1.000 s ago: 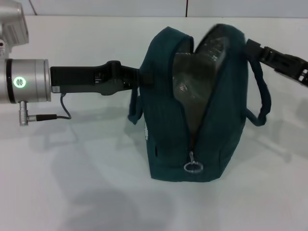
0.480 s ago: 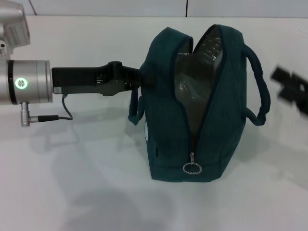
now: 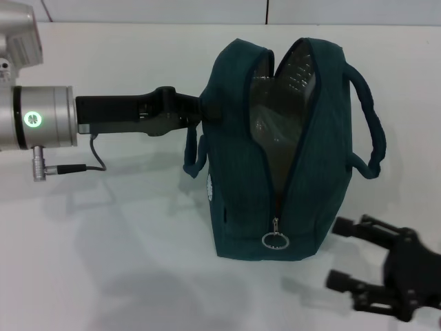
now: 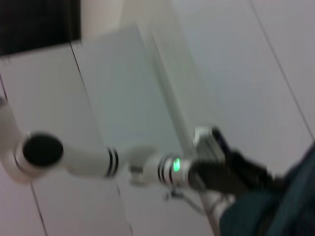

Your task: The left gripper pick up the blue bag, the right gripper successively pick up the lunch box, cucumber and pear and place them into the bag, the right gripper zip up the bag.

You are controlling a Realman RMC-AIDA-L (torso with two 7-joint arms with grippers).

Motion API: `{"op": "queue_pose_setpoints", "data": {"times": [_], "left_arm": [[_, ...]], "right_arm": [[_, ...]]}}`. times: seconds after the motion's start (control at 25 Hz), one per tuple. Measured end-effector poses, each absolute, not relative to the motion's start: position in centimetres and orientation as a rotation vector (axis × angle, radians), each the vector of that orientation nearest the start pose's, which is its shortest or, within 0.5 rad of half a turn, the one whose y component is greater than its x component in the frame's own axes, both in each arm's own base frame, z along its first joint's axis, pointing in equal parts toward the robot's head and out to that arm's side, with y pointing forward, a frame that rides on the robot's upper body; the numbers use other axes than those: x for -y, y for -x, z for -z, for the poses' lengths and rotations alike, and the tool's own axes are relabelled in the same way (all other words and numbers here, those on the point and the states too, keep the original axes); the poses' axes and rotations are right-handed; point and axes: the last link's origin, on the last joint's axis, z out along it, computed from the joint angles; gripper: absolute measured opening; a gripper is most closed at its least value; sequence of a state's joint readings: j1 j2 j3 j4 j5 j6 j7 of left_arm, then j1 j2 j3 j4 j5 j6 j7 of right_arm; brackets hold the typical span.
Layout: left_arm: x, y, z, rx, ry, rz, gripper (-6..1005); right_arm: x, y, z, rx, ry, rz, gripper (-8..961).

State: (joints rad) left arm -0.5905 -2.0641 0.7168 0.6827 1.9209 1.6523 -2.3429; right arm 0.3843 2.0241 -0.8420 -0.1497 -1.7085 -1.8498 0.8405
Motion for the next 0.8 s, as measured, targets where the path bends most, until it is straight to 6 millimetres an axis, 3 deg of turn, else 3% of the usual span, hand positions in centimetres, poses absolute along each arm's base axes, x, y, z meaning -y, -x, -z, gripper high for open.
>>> {"op": "queue_pose_setpoints", "data": {"times": [0.4, 0.8], "left_arm": [[-34.1, 22.2, -0.7, 1.856, 2.486, 0.955, 134], [-34.1, 22.1, -0.7, 1.857, 2.491, 0.961, 135]], "right_arm": [[-24.4, -26.6, 7.1, -0.563, 2.806, -1.105, 800], [-25.0, -26.0, 7.5, -0.562, 2.824, -1.094, 799]]}}
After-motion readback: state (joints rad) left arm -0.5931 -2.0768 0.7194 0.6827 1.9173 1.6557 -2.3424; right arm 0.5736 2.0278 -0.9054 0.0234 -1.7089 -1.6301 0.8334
